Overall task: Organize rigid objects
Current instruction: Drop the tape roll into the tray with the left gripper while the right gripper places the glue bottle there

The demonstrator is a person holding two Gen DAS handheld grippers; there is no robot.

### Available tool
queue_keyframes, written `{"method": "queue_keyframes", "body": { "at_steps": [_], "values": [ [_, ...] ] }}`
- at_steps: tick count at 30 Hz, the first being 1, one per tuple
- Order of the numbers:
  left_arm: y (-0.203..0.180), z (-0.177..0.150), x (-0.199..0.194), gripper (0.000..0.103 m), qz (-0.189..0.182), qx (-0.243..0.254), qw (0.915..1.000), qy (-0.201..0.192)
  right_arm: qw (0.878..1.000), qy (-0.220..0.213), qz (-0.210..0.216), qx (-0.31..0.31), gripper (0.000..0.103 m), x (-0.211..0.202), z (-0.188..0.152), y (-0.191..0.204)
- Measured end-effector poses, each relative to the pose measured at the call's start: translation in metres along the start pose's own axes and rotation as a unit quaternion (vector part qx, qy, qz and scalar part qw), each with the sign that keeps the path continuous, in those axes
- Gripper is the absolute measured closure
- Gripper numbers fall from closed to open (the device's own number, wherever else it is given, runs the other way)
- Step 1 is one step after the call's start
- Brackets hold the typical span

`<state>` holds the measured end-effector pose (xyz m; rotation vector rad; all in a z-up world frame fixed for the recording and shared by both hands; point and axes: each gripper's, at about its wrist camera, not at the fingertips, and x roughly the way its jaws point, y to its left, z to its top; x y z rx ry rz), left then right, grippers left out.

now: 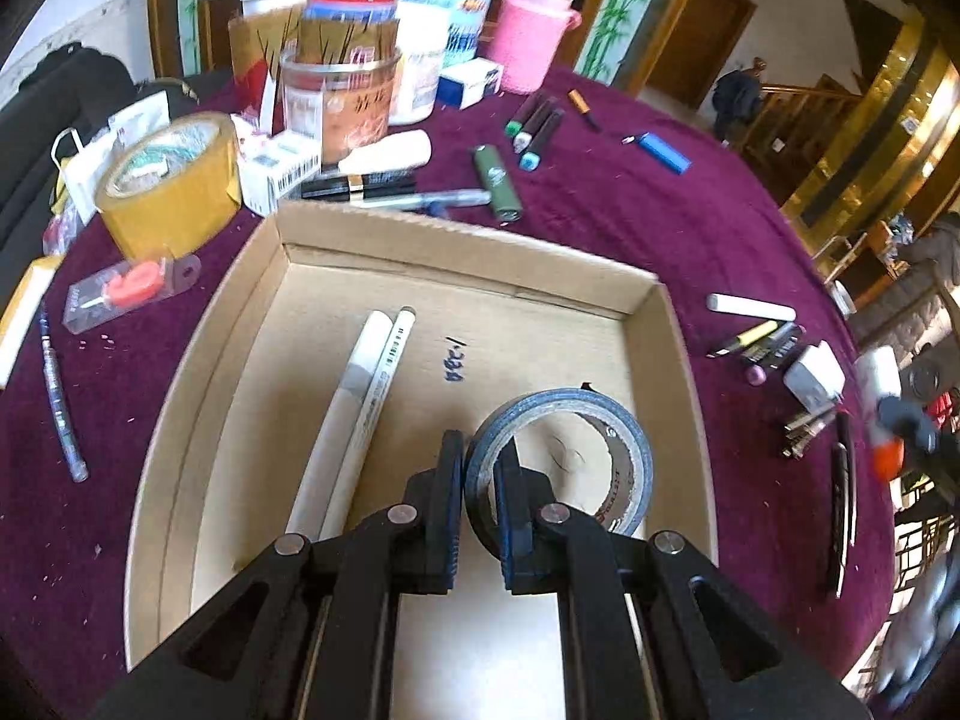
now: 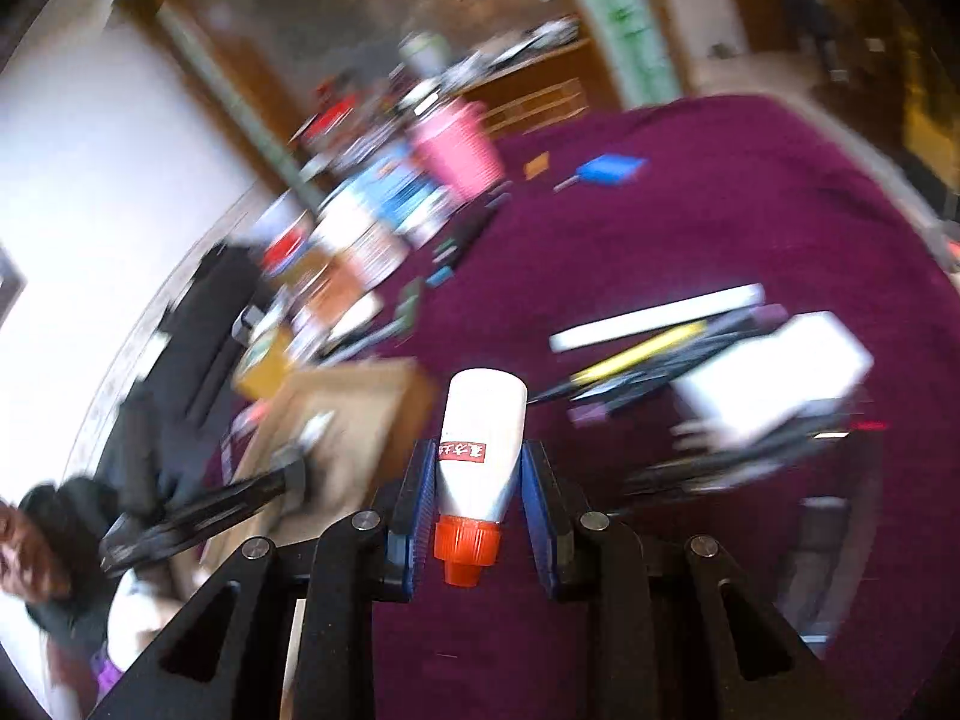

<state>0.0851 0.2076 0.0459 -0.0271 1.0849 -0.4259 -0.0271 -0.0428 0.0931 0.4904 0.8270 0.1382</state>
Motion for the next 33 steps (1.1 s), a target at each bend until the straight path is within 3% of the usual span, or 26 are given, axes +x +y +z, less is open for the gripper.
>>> {"method": "queue_keyframes", "body": {
  "at_steps": [5,12,17,21,23,24,28,33],
  "values": [
    [0.002,0.010,0.018,0.094,0.010,-0.005,0.9999,0.012,0.998,0.044,0.012,-0.043,0.072,0.059,0.002,0.057],
    [0.017,0.022,0.020,0.091,0.008,-0.033,0.9994,0.006,0.996,0.072,0.002,-0.051,0.072,0.108,0.011,0.083],
    [0.027,0.022,0.008,0.060,-0.019,-0.058,0.9981,-0.011,0.995,0.086,-0.005,-0.056,0.071,0.122,0.010,0.087],
    [0.029,0.021,-0.019,0.049,-0.038,-0.063,0.9962,-0.047,0.994,0.087,-0.019,-0.056,0.070,0.130,0.011,0.085],
    [0.032,0.019,-0.032,0.031,-0.052,-0.070,0.9942,-0.063,0.995,0.082,-0.024,-0.053,0.066,0.130,0.012,0.083],
    [0.034,0.018,-0.038,0.030,-0.053,-0.073,0.9936,-0.069,0.995,0.079,-0.022,-0.050,0.063,0.128,0.013,0.082],
    [0.041,0.006,-0.053,0.030,-0.023,-0.054,0.9964,-0.062,0.996,0.056,-0.021,-0.062,0.056,0.107,0.012,0.082],
    [0.035,-0.024,-0.053,0.030,0.069,0.045,0.9965,-0.015,0.995,0.031,-0.026,-0.092,0.054,0.081,0.000,0.084]
  ]
}}
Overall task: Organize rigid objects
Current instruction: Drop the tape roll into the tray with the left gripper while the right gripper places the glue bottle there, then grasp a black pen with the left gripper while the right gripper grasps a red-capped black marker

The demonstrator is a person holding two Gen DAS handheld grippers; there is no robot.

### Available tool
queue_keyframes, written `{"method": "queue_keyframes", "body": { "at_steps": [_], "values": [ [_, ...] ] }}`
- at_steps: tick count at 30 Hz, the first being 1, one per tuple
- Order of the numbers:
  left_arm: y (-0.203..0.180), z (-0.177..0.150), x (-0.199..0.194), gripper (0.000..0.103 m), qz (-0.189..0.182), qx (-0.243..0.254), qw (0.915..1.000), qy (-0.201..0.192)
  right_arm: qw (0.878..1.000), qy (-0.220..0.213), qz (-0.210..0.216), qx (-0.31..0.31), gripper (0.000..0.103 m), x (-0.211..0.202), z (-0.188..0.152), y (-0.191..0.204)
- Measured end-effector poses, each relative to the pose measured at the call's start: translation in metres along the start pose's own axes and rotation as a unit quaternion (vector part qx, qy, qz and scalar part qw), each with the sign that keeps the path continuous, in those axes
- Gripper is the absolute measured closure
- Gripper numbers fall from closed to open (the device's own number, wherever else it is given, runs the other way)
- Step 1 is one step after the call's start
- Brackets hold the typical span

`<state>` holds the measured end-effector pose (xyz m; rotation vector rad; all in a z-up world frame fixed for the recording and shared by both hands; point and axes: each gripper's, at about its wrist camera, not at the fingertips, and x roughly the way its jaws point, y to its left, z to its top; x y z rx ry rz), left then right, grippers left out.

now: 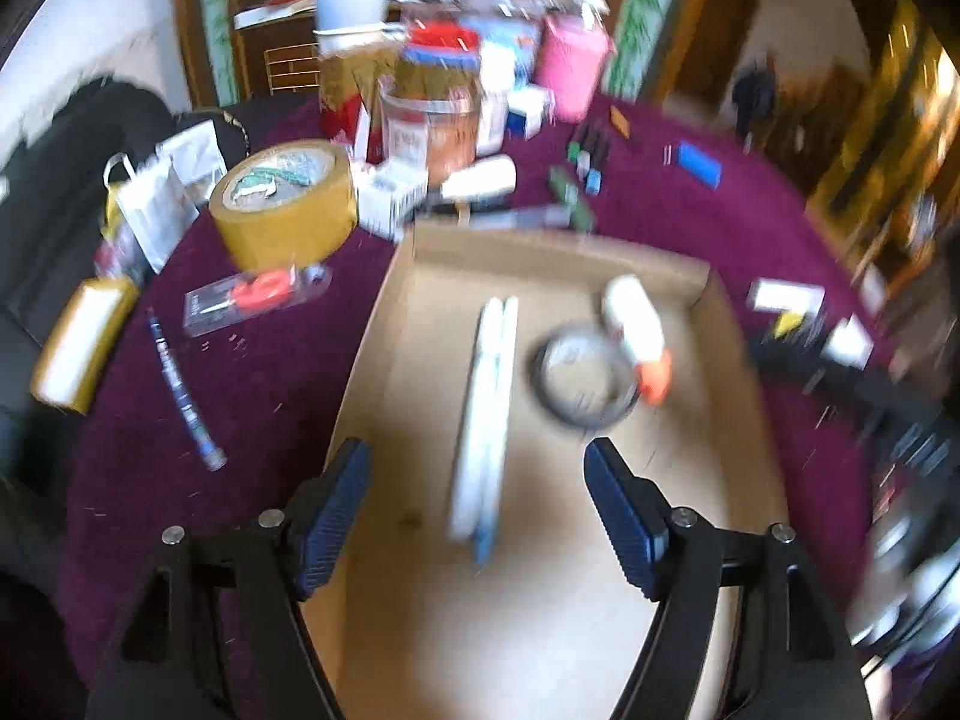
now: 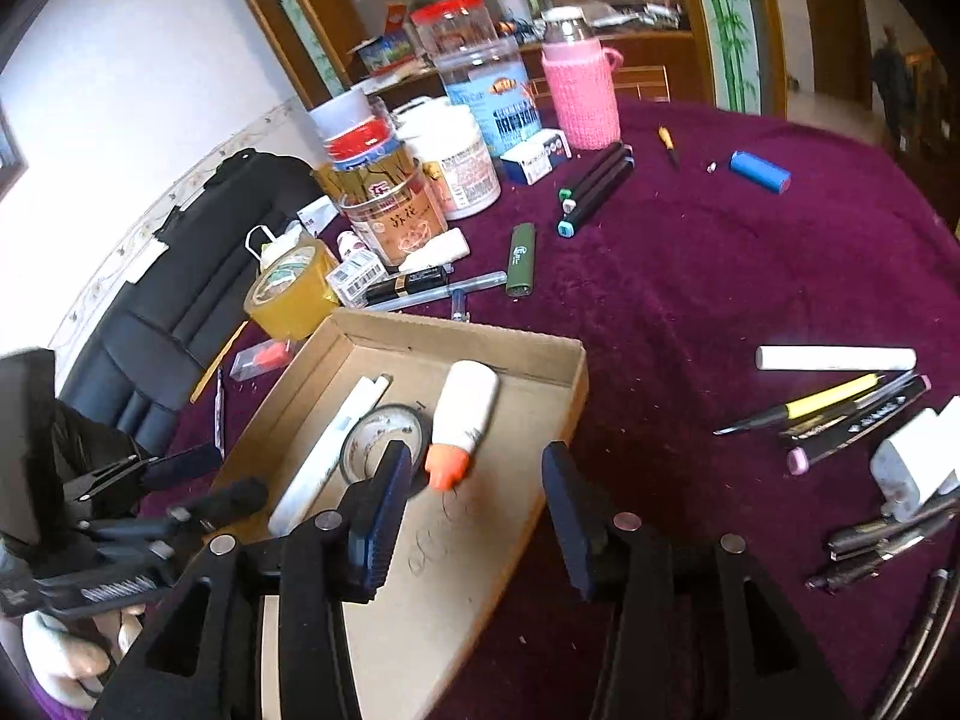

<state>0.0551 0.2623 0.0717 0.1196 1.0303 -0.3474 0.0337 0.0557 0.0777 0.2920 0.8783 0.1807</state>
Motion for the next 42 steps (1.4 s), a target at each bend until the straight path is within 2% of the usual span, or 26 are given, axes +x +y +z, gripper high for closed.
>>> {"method": "queue_keyframes", "body": {
  "at_steps": [3,4,5,6,13,15,17,19,21,25,28,31,35,38,40,42],
  "values": [
    [-0.009,-0.010,0.014,0.032,0.024,0.038,0.9986,0.029,1.000,-0.005,0.012,-0.001,0.054,-0.009,-0.008,0.000],
    [-0.012,-0.011,0.021,0.047,0.035,0.046,0.9976,0.036,1.000,-0.006,0.017,0.003,0.054,-0.012,-0.012,-0.001],
    [-0.013,-0.011,0.026,0.075,0.039,0.049,0.9971,0.043,1.000,-0.007,0.020,0.006,0.054,-0.015,-0.014,-0.002],
    [-0.012,-0.010,0.033,0.083,0.037,0.047,0.9968,0.054,1.000,-0.009,0.021,0.008,0.054,-0.019,-0.016,-0.003],
    [-0.011,0.023,0.051,0.084,0.038,0.015,0.9979,0.050,0.999,-0.037,0.006,0.032,0.053,-0.046,-0.021,-0.027],
    [-0.010,0.028,0.053,0.079,0.026,0.004,0.9988,0.041,0.998,-0.041,0.003,0.043,0.053,-0.052,-0.020,-0.038],
    [-0.011,0.028,0.044,0.053,0.003,-0.013,0.9993,0.034,0.997,-0.049,0.005,0.061,0.052,-0.064,-0.020,-0.054],
    [-0.015,0.022,0.023,0.039,-0.018,-0.017,0.9997,0.009,0.995,-0.063,0.000,0.072,0.044,-0.079,-0.023,-0.071],
    [-0.023,0.016,0.000,0.039,-0.026,-0.011,0.9995,-0.016,0.993,-0.085,-0.029,0.076,0.031,-0.099,-0.029,-0.094],
    [-0.059,0.005,-0.049,0.018,-0.075,0.019,0.9943,-0.073,0.985,-0.103,-0.102,0.097,0.030,-0.120,-0.045,-0.143],
    [-0.112,-0.001,-0.063,0.017,-0.115,0.072,0.9870,-0.087,0.977,-0.099,-0.121,0.145,0.030,-0.126,-0.061,-0.181],
    [-0.155,-0.006,-0.052,0.017,-0.140,0.115,0.9811,-0.068,0.972,-0.096,-0.123,0.174,0.030,-0.128,-0.075,-0.203],
    [-0.197,-0.022,-0.036,0.017,-0.165,0.137,0.9761,-0.037,0.976,-0.057,-0.127,0.168,0.030,-0.119,-0.087,-0.209],
    [-0.212,-0.032,-0.029,0.017,-0.171,0.135,0.9756,-0.026,0.979,-0.038,-0.146,0.136,0.030,-0.114,-0.091,-0.203],
    [-0.219,-0.035,-0.022,0.017,-0.165,0.135,0.9769,-0.015,0.977,-0.048,-0.160,0.131,0.034,-0.118,-0.097,-0.205],
    [-0.226,-0.039,-0.016,0.017,-0.163,0.132,0.9778,-0.003,0.974,-0.052,-0.164,0.147,0.051,-0.120,-0.100,-0.215]
  ]
}}
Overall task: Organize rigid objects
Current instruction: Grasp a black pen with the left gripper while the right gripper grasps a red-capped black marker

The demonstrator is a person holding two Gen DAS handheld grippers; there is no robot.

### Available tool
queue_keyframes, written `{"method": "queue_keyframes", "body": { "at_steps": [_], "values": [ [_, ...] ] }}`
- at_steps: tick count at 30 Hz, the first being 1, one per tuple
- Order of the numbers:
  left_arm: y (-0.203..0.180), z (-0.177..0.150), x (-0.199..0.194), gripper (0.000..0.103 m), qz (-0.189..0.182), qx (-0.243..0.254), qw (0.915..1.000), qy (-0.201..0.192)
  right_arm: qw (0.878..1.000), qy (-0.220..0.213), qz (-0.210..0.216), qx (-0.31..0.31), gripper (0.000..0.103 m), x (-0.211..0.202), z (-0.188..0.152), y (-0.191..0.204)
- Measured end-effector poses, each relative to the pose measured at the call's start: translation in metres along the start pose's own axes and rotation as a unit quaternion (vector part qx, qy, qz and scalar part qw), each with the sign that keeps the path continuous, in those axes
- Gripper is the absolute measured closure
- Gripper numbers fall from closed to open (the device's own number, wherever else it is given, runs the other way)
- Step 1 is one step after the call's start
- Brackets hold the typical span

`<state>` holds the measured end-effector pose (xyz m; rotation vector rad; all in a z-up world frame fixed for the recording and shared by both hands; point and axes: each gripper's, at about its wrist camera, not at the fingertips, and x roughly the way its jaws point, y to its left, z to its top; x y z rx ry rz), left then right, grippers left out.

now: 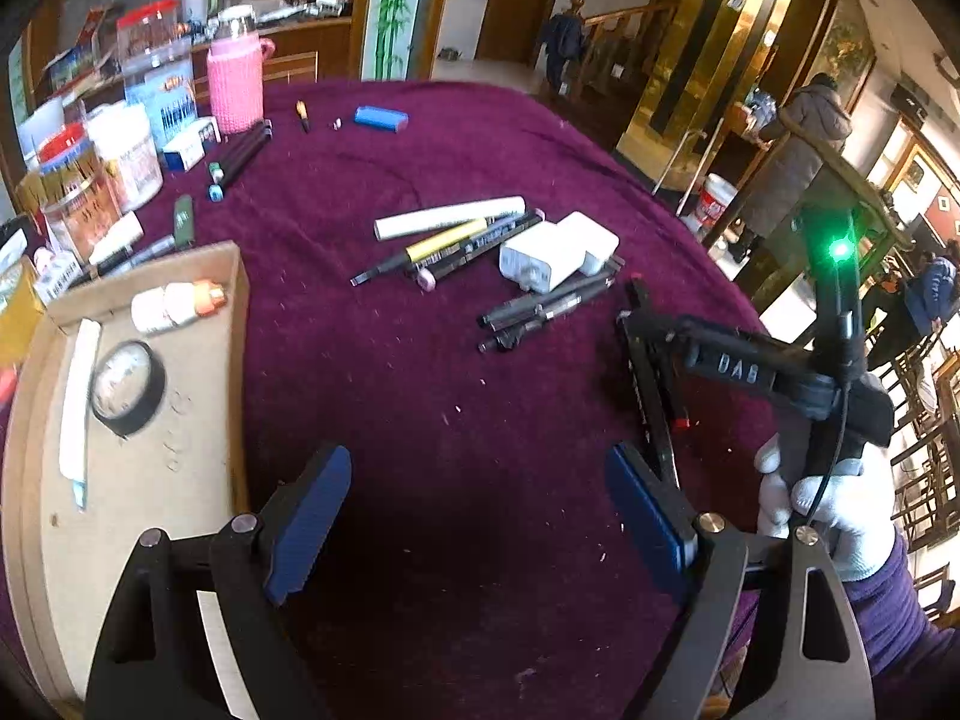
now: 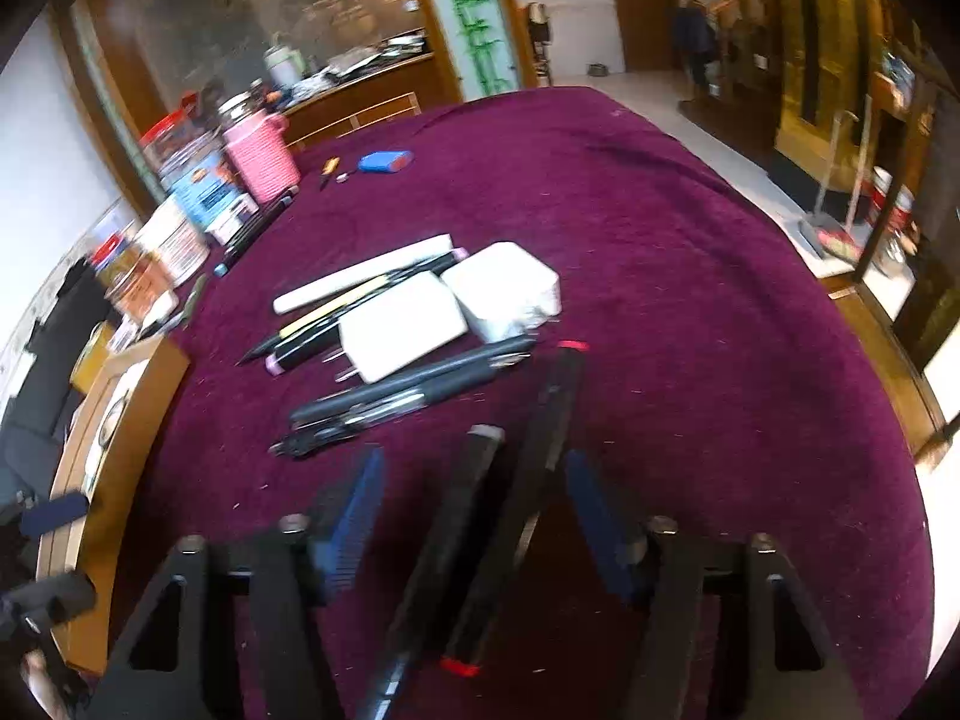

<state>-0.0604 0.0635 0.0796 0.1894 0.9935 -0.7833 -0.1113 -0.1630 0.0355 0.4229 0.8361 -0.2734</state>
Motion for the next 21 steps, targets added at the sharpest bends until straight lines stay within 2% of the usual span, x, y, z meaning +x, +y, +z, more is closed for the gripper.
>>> {"method": "queue_keyframes", "body": {
  "at_steps": [1,3,4,5,10,15,16,18,19,21],
  "values": [
    [-0.004,0.000,0.003,0.017,-0.003,0.000,1.0000,0.005,1.000,0.004,-0.004,0.011,0.055,0.002,0.001,-0.006],
    [-0.014,-0.003,0.011,0.017,-0.009,0.007,0.9999,0.011,0.999,0.017,-0.021,0.019,0.069,0.009,0.000,-0.016],
    [-0.023,-0.004,0.016,0.017,-0.010,0.012,0.9998,0.015,0.999,0.024,-0.029,0.016,0.069,0.012,-0.001,-0.018],
    [-0.029,-0.005,0.021,0.017,-0.012,0.015,0.9996,0.020,0.999,0.020,-0.029,0.010,0.074,0.012,-0.003,-0.020],
    [-0.063,-0.004,0.050,0.017,-0.018,0.041,0.9983,0.038,0.996,0.036,-0.067,-0.037,0.077,0.014,-0.003,-0.011],
    [-0.100,-0.002,0.079,0.018,0.001,0.096,0.9942,0.049,0.998,0.038,-0.049,-0.011,0.077,0.008,-0.002,-0.030],
    [-0.104,0.000,0.085,0.021,0.005,0.102,0.9934,0.051,0.998,0.038,-0.041,-0.005,0.077,0.007,-0.002,-0.034],
    [-0.108,0.003,0.099,0.034,0.013,0.108,0.9922,0.060,0.999,0.038,-0.031,0.004,0.077,0.004,-0.002,-0.043],
    [-0.109,0.005,0.107,0.046,0.017,0.110,0.9915,0.068,0.999,0.039,-0.029,0.007,0.077,0.003,-0.002,-0.046],
    [-0.112,0.008,0.110,0.054,0.038,0.124,0.9902,0.053,0.999,0.039,-0.026,0.013,0.077,0.001,-0.002,-0.052]
  ]
}}
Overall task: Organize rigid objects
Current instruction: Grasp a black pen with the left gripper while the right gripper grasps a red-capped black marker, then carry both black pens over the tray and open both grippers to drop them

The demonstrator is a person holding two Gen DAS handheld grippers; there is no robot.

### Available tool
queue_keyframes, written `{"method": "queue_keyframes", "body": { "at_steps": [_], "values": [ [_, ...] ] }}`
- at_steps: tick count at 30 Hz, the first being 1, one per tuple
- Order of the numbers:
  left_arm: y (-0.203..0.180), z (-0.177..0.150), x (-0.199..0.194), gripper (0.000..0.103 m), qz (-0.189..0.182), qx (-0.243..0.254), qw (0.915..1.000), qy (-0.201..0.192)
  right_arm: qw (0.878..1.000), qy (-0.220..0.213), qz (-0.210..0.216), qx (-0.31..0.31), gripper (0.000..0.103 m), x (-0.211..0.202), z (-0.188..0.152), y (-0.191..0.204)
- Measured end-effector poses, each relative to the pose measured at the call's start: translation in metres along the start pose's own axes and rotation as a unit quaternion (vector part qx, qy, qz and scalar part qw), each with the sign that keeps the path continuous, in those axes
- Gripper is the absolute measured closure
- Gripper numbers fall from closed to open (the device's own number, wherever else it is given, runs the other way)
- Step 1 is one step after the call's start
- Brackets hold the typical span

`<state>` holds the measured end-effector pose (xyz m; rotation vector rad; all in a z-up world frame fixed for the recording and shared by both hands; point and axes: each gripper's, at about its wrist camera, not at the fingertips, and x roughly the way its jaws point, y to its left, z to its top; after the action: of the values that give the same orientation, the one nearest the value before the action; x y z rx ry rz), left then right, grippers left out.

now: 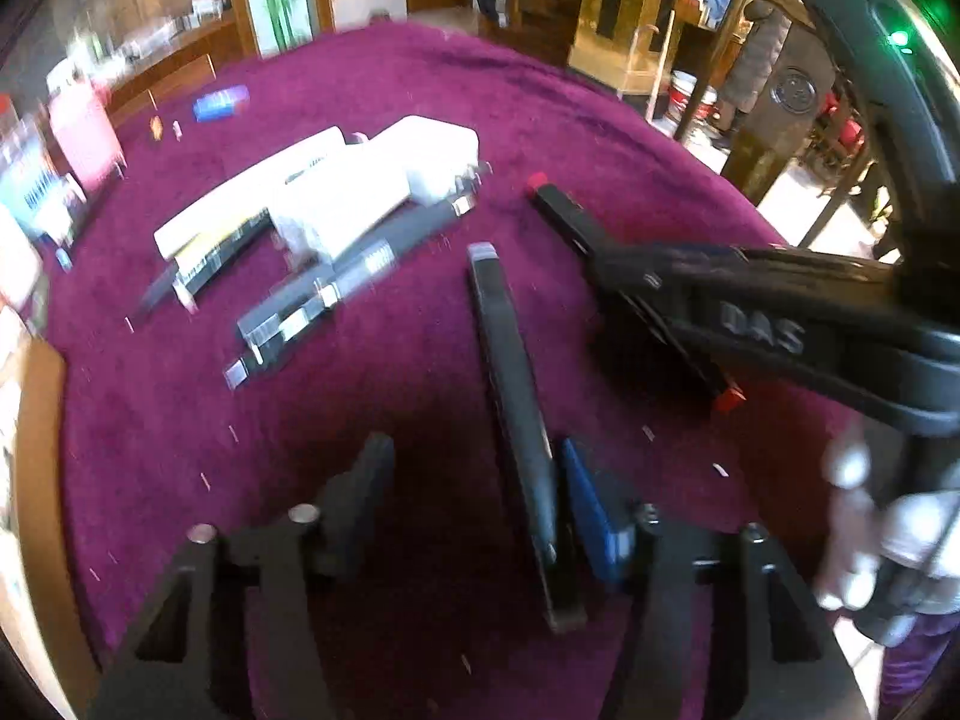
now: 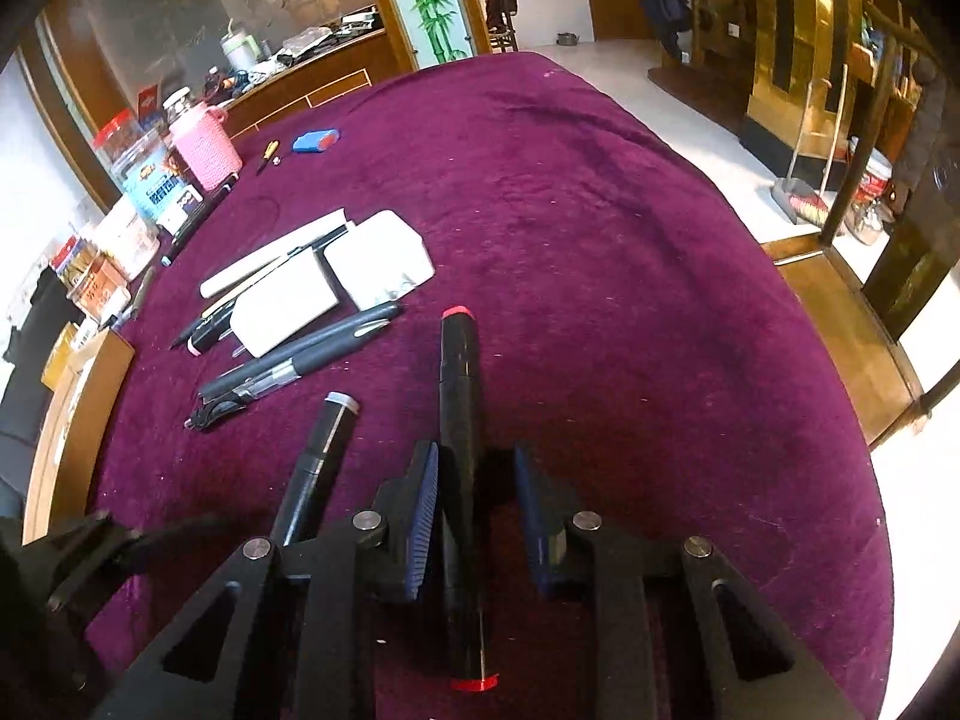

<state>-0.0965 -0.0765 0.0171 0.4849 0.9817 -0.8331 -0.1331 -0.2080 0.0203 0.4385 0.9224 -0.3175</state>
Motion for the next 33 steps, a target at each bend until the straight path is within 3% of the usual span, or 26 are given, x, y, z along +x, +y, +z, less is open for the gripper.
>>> {"method": "queue_keyframes", "body": {
  "at_steps": [1,3,4,10,14,16,17,18,24,28,33],
  "values": [
    [0.000,0.001,0.000,0.061,0.002,-0.001,1.0000,-0.006,1.000,0.000,0.002,0.000,0.077,0.000,0.000,-0.001],
    [0.002,0.000,-0.003,0.086,0.010,-0.004,0.9999,-0.012,1.000,0.000,0.007,-0.001,0.075,0.000,0.000,-0.001],
    [0.004,-0.003,-0.005,0.089,0.013,-0.004,0.9998,-0.014,1.000,0.000,0.007,-0.004,0.075,0.001,0.000,0.000],
    [0.016,-0.014,-0.011,0.089,0.000,-0.023,0.9997,-0.009,1.000,-0.002,-0.013,-0.019,0.073,0.004,0.000,0.008],
    [0.005,-0.008,-0.006,0.084,0.019,-0.010,0.9996,-0.020,0.996,-0.001,-0.068,-0.058,0.073,0.008,-0.002,0.026],
    [0.009,-0.009,-0.007,0.088,0.009,-0.018,0.9996,-0.020,0.993,0.001,-0.086,-0.077,0.076,0.010,-0.002,0.034],
    [0.014,-0.010,-0.009,0.089,-0.006,-0.030,0.9993,-0.019,0.993,0.002,-0.084,-0.079,0.082,0.010,-0.001,0.035],
    [0.021,-0.013,-0.014,0.089,-0.024,-0.045,0.9985,-0.019,0.994,0.002,-0.075,-0.079,0.087,0.010,-0.001,0.034],
    [0.048,-0.038,-0.064,0.089,-0.049,-0.082,0.9931,-0.068,0.999,-0.011,0.017,-0.031,0.087,-0.007,-0.007,0.020],
    [0.084,-0.057,-0.096,0.089,-0.073,-0.127,0.9850,-0.092,0.997,-0.012,0.078,-0.022,0.087,-0.019,-0.008,0.033],
    [0.155,-0.082,-0.137,0.089,-0.033,-0.194,0.9734,-0.118,0.989,-0.007,0.142,-0.037,0.087,-0.031,0.001,0.073]
  ]
}}
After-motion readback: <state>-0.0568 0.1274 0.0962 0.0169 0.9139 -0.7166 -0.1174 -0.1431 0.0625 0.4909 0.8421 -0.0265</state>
